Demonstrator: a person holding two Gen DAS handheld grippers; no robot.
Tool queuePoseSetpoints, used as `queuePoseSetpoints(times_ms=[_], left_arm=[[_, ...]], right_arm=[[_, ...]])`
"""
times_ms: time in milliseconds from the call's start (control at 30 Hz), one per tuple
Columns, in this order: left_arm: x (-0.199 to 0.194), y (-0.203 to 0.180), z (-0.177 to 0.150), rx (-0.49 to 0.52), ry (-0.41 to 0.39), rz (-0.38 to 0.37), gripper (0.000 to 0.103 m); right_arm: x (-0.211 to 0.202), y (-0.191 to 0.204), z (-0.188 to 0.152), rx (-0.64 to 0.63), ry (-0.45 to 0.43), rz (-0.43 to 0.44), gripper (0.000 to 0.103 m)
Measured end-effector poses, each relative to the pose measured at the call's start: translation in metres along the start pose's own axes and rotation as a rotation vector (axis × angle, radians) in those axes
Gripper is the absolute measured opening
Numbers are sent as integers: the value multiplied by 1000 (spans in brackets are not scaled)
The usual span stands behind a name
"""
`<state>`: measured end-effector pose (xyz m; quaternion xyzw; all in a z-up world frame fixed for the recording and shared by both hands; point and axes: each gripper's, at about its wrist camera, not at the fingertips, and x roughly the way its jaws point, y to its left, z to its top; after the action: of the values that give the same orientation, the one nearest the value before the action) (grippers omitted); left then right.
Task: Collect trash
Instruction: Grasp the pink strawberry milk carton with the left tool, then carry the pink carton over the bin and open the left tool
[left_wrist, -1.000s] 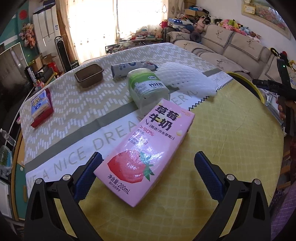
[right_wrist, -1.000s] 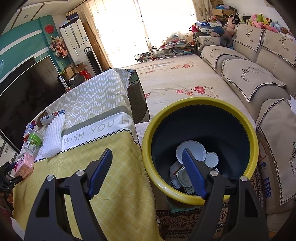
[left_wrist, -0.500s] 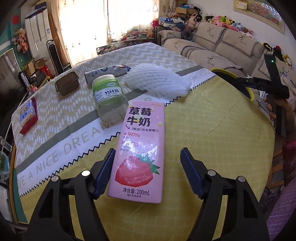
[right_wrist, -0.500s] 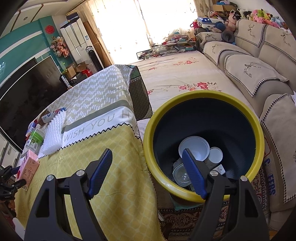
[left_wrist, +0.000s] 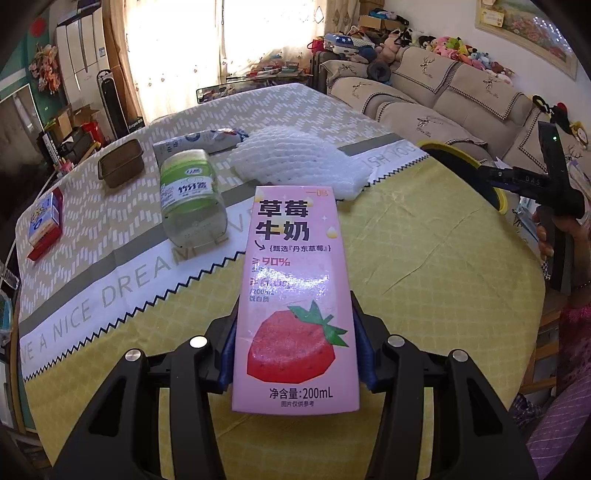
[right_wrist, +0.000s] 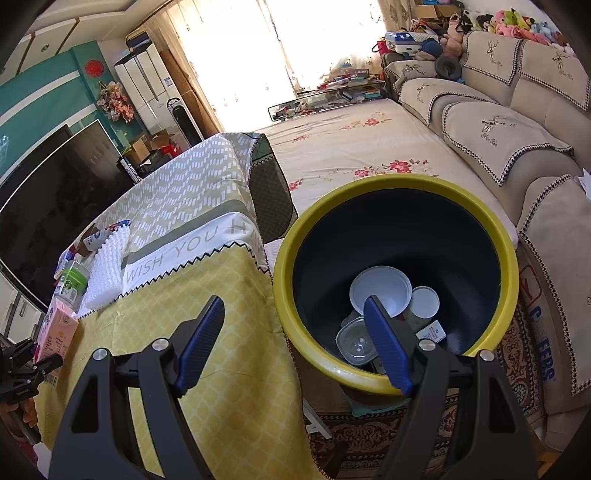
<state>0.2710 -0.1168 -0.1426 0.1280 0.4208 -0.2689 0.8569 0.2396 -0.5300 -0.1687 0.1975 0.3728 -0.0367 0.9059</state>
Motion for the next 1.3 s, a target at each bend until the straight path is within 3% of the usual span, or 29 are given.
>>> queuePoseSetpoints(times_ms=[200, 400, 533, 733, 967, 1200, 1300], left_arm=[[-15, -40, 24, 55, -59, -39, 50], [-2, -85, 65, 106, -90, -86, 50], [21, -122, 100, 134, -84, -137, 50], [65, -202, 142, 253, -41, -208, 50], [117, -287, 174, 354, 4, -279, 50], [164, -324, 197, 342, 61, -289, 51], [172, -325, 205, 320, 54, -272, 74]], right_arm=[[-10, -8, -5, 25, -14, 7, 73], [-29, -32, -8, 72, -45, -14, 74], [-40, -55, -10, 116, -69, -39, 75], [-53, -93, -15, 187, -89, -73, 75], [-68, -136, -25, 270, -109, -116, 75], [-74, -157, -27, 300, -116, -141, 76], [-74, -159, -27, 300, -115, -141, 76]])
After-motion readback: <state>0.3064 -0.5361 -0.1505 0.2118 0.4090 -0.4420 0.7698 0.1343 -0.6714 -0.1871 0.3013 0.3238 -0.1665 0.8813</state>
